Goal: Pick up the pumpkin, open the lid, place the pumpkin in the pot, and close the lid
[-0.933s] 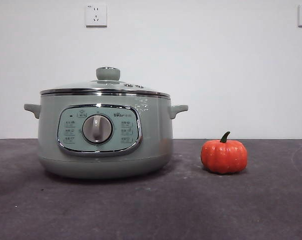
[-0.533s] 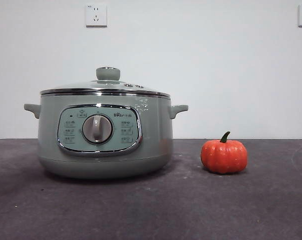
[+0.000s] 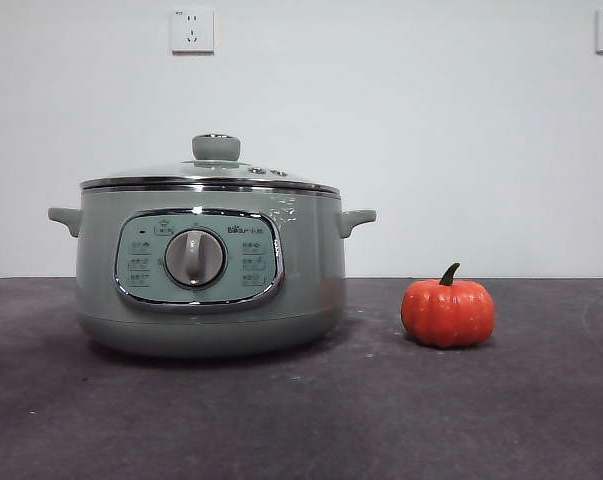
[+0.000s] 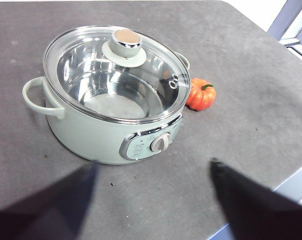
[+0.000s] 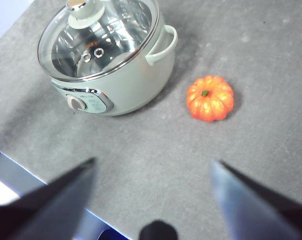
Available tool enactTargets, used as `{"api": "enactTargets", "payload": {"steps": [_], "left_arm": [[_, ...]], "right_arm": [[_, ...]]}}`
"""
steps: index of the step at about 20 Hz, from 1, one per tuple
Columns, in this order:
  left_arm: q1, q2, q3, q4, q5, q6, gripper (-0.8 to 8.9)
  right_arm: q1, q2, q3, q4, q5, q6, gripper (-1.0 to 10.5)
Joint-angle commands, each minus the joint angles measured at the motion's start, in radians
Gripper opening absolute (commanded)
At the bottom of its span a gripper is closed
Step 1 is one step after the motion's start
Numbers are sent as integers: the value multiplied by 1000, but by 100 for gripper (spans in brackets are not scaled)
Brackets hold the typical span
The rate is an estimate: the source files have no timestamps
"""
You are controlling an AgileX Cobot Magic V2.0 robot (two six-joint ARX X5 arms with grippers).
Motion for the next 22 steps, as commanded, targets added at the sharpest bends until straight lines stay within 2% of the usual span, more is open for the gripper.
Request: {"api": "enactTargets", "payload": {"steps": [1,6,10,16,22], "left_arm": [[-2,-1,0,3,2,14,755],[-2,-1,0,3,3,14,755],[-2,-1,0,3,3,14,755],[-2,-1,0,2,3,13,755],[-2,-1,0,0,3,11,755]], "right_arm": [[15,25,3,29,-1,9,724],[92,185,4,178,18,32,723],[158,381,3,325,144,31,724],[199,659,4,540,240,22,724],[217,860,4,669,326,-31,724]]}}
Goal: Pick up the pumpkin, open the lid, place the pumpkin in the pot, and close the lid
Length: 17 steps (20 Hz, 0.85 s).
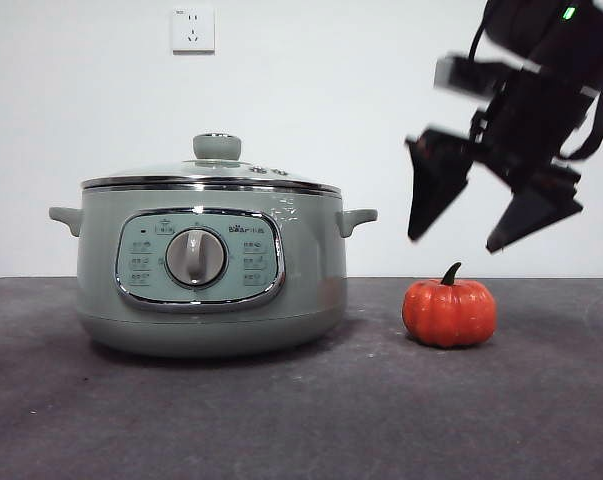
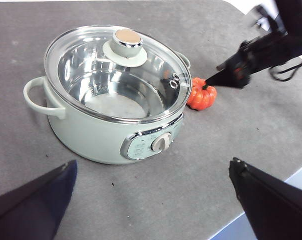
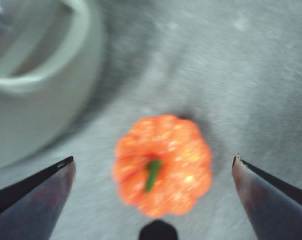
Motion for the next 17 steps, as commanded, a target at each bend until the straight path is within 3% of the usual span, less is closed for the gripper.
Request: {"api": "enactTargets", "payload": {"steps": [1,12,15,17], "left_arm": [[-1,-1,0,1,3,6,755],[-1,-1,0,-9,2,3,755],[-1,-1,0,-9,0,3,755],[-1,-1,0,-9,-14,3,755]], "right_arm": [[2,60,3,32,8,-24,724],[22,191,3,74,30,-27,696],[22,191,3,74,33,-17,382],[20,191,3,72,28,16,51]]}}
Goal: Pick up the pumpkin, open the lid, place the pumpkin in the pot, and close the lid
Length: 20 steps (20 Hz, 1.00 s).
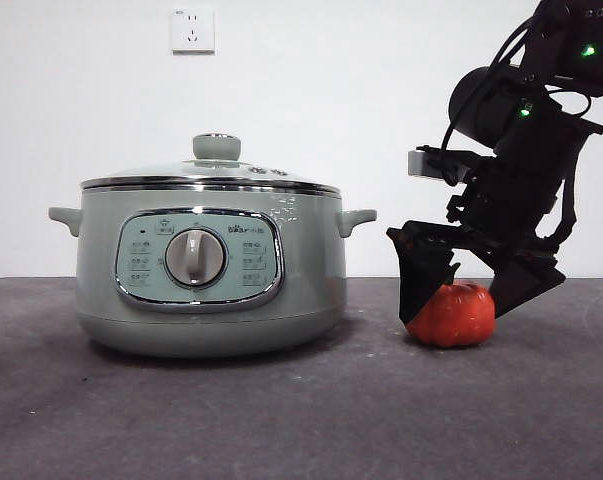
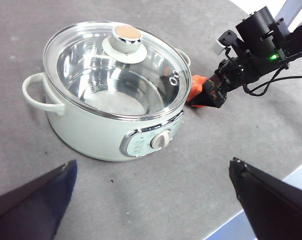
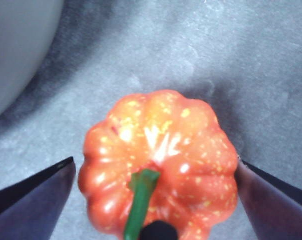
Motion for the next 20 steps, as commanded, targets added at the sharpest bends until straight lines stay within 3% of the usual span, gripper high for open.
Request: {"api": "enactTargets", "payload": {"steps": [1,4,11,20], "left_arm": [[-1,-1,0,2,-34,4,755],[-2,-1,0,3,-122,4,755],[-14,105,3,122,-74,-15,753],[-195,528,142,443,-129,-11,753]], "right_arm": [[0,8,2,4,1,26,-7],[0,-9,2,3,2,40,-9],[0,-253,2,-125,2,51,-11],[2,-656,2,-312,-5,70,-11]]}}
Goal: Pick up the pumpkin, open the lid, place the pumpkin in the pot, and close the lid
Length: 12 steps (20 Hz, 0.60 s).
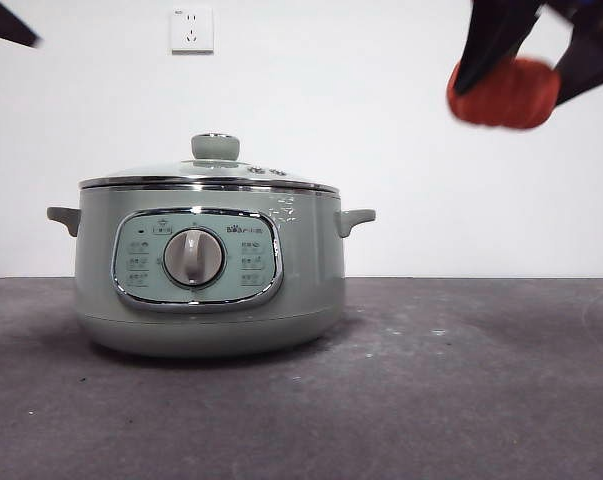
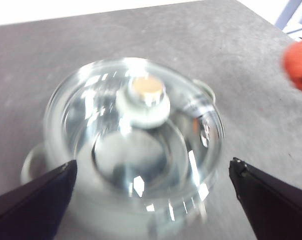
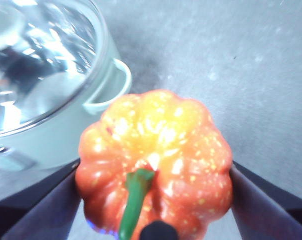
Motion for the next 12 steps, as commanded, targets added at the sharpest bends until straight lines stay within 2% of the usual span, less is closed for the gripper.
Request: {"api": "enactTargets", "payload": {"steps": [1,7,12], "left_arm": [[-39,107,45,73,-9,-3,753],[-150,379,192,206,-124,41,753],[-206,505,220,253,-183,51,753]], "right_arm": [[4,-58,2,-40,-2,13,-11],[37,-152,2,-104,-3,23,-11],[55,-156,2,-103,-3,32,-11]]}}
